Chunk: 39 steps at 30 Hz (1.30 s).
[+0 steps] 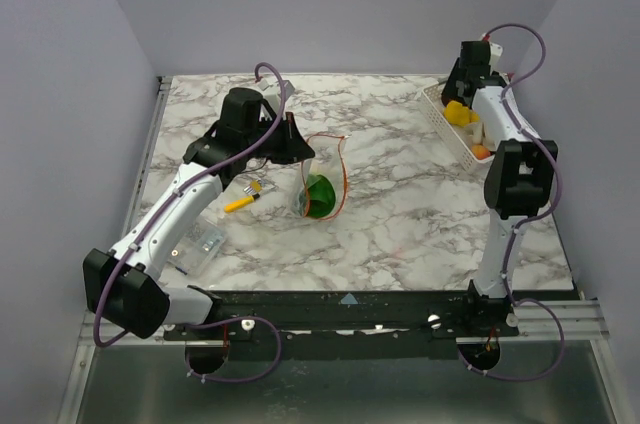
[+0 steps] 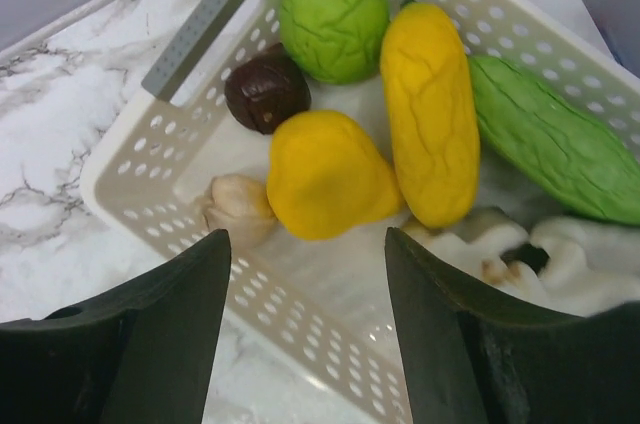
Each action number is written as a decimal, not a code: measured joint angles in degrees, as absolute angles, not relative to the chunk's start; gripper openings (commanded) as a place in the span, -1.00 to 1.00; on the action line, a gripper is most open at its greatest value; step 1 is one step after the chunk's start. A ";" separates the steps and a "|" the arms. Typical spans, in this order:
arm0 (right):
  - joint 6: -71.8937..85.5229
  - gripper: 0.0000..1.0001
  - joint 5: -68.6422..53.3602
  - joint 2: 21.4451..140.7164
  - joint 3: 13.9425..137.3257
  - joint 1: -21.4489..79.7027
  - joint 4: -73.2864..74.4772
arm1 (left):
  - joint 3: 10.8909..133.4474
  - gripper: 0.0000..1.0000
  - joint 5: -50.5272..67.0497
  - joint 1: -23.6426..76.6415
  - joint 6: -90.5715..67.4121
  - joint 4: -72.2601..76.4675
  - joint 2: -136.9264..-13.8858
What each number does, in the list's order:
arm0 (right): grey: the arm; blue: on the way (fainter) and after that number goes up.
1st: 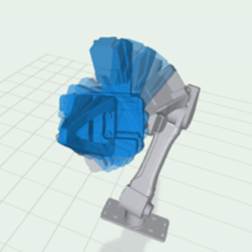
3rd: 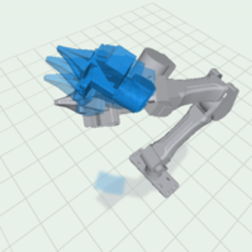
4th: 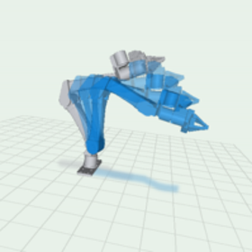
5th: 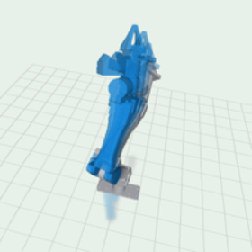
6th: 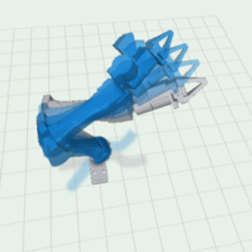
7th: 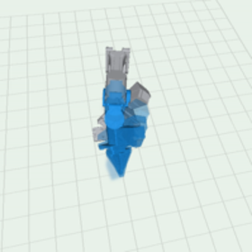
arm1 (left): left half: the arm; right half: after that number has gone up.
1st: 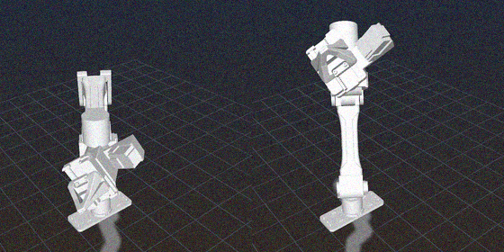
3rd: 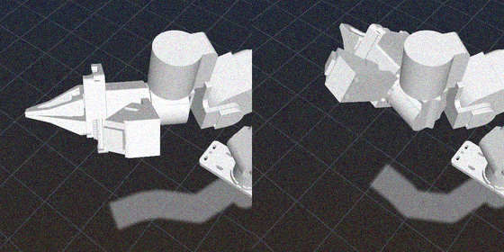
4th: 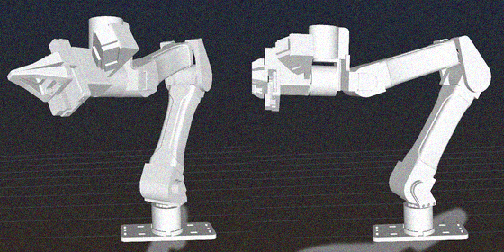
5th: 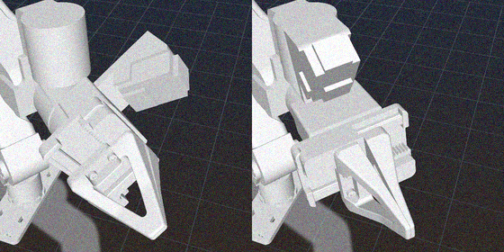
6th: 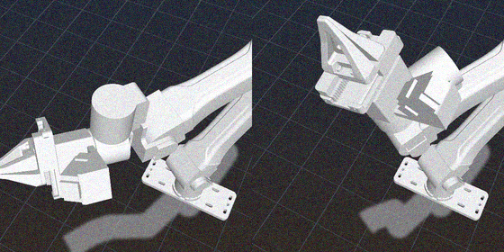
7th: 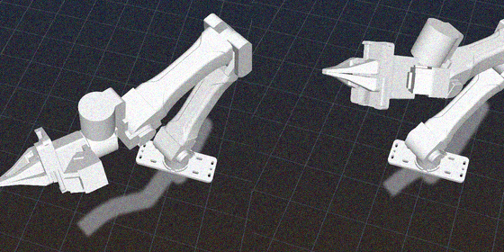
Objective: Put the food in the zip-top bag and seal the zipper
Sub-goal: Pick up the fake fruit from the bin, then place the fake fruit in the zipper food storage bag.
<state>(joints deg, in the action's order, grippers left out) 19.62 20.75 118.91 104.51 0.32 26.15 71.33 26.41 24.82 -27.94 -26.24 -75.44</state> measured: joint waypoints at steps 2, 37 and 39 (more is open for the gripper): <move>18.90 0.40 20.64 122.85 108.44 0.38 26.17 | 71.33 -1.00 26.50 24.82 -27.94 -26.24 -75.57; 16.62 -0.99 21.37 120.86 112.99 0.38 29.41 | 71.33 -1.00 27.94 24.82 -28.49 -26.15 -76.97; 18.59 -0.99 18.39 114.24 108.29 0.38 28.05 | 71.33 -1.00 28.16 24.82 -28.58 -26.02 -76.97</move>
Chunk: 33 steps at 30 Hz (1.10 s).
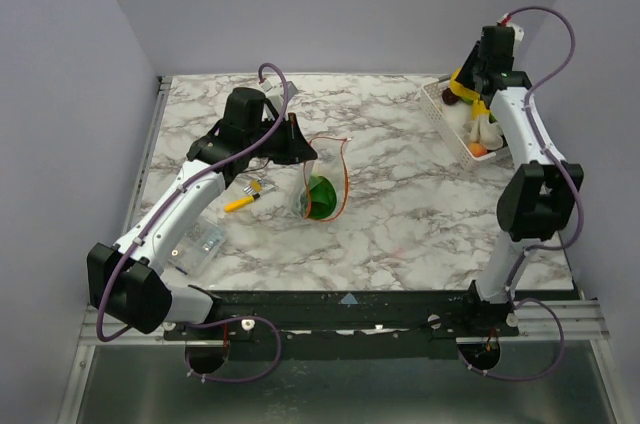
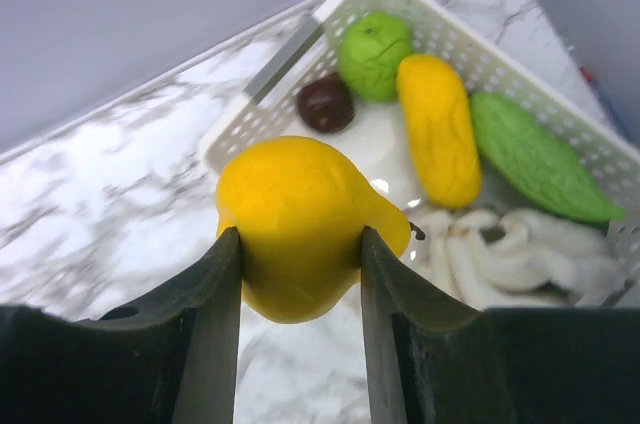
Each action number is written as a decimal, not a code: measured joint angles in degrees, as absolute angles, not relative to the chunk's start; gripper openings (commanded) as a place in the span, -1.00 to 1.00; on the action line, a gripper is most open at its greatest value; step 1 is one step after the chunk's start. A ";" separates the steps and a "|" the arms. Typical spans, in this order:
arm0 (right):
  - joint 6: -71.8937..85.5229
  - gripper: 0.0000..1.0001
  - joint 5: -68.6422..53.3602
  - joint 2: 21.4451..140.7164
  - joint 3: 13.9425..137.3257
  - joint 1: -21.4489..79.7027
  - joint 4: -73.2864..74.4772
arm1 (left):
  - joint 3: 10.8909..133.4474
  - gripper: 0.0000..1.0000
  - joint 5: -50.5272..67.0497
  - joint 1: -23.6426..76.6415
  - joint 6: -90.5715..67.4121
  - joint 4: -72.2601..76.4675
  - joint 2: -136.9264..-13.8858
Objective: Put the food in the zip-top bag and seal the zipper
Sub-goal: Place the fake fruit in the zipper food storage bag.
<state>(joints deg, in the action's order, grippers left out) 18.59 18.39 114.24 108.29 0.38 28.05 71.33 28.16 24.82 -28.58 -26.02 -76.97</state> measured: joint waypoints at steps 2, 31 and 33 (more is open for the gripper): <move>20.36 -0.99 13.67 106.65 101.54 0.36 25.89 | 71.33 -1.00 28.32 24.82 -28.67 -25.89 -76.97; 37.58 -0.99 -52.14 60.62 57.74 27.05 -9.50 | 70.96 -1.00 34.26 23.44 -31.51 -23.33 -79.53; 35.14 -0.99 -51.83 64.34 59.29 31.11 -9.37 | 70.72 -1.00 34.39 23.44 -31.55 -23.22 -79.53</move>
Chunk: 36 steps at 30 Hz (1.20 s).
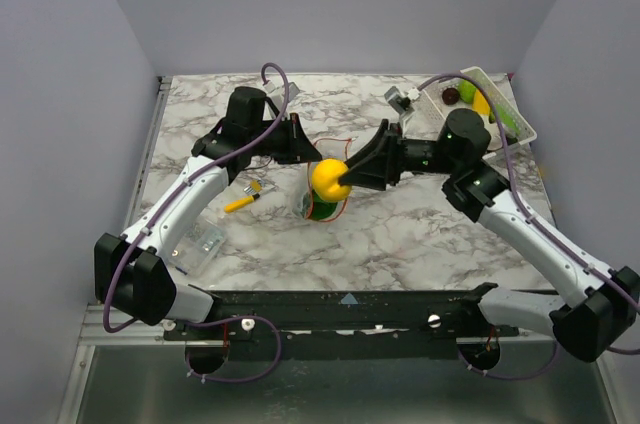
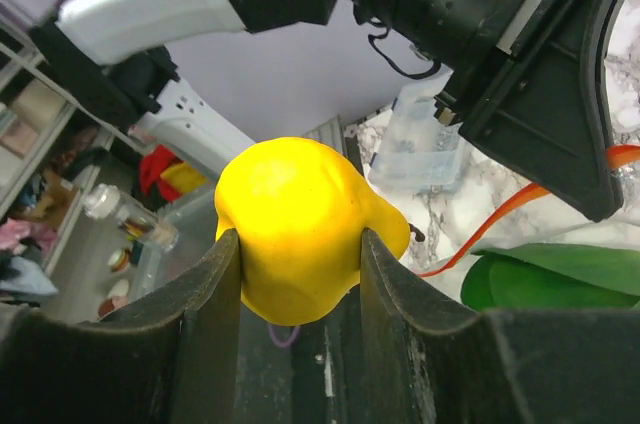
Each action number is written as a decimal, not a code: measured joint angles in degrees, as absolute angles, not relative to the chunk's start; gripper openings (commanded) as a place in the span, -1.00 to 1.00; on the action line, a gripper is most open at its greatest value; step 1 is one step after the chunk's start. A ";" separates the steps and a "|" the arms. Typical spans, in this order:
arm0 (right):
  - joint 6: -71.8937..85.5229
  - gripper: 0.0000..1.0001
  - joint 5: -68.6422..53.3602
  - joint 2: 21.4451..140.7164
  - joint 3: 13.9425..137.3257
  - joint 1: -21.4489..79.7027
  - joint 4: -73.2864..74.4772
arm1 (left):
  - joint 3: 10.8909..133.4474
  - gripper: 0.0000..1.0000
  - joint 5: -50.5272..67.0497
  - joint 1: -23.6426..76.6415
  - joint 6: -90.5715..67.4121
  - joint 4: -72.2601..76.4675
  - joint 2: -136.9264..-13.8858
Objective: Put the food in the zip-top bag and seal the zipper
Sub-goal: Place the fake fruit in the zipper food storage bag.
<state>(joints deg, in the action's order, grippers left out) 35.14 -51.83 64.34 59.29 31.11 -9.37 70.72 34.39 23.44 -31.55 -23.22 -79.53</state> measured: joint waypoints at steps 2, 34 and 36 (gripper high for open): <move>31.88 -0.99 -51.66 67.16 59.96 33.06 -9.26 | 70.67 -1.00 34.50 23.42 -31.55 -23.22 -79.53; 4.62 -0.23 -28.62 80.23 61.73 33.39 0.56 | 70.67 -1.00 31.73 22.87 -29.63 -23.29 -77.93; 5.63 -0.18 -25.54 80.84 61.82 33.78 0.54 | 70.67 -1.00 32.01 23.00 -29.65 -23.29 -77.78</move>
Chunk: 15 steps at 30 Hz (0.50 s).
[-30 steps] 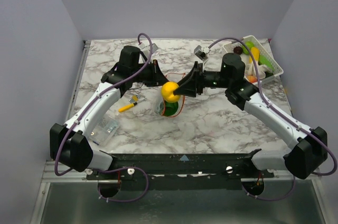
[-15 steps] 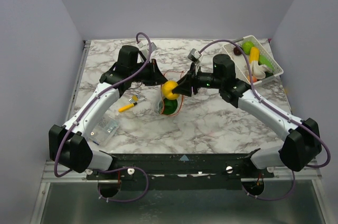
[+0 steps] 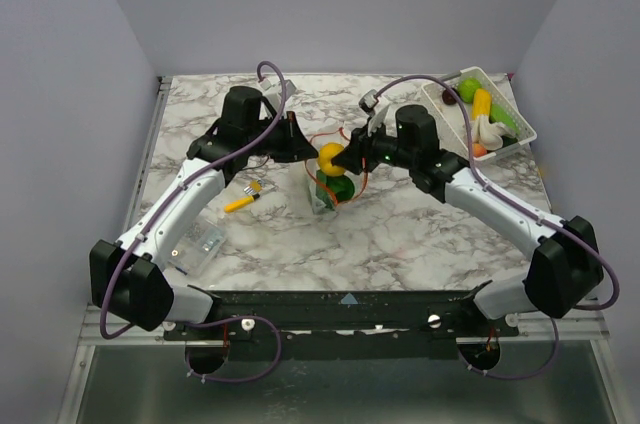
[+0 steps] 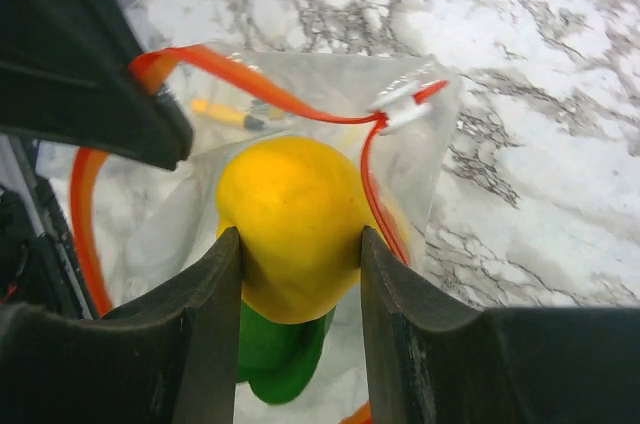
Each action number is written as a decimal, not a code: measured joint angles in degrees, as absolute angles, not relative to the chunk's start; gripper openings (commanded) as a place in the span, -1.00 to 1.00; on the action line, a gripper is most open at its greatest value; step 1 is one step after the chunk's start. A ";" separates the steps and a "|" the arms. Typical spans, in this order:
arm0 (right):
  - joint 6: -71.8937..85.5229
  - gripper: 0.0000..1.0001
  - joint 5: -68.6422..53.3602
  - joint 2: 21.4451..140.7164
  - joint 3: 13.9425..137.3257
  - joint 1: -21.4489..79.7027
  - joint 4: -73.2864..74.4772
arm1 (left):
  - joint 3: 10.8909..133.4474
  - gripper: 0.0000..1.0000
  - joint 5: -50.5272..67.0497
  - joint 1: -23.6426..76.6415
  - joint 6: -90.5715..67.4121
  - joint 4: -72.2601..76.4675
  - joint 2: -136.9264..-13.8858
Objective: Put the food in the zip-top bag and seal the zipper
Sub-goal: Place the fake fruit in the zipper food storage bag.
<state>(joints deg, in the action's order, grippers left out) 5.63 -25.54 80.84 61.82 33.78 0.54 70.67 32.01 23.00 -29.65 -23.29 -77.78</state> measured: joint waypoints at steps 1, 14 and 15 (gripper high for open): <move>6.24 -0.17 -23.70 81.14 61.87 34.11 0.54 | 70.67 -1.00 32.08 23.00 -29.65 -23.29 -77.78; 21.47 0.27 0.93 88.14 66.04 44.80 0.60 | 70.63 -1.00 33.61 22.83 -30.41 -22.81 -77.76; 22.41 0.29 1.85 89.45 66.94 44.91 0.64 | 70.59 -1.00 33.71 22.90 -30.48 -22.83 -77.76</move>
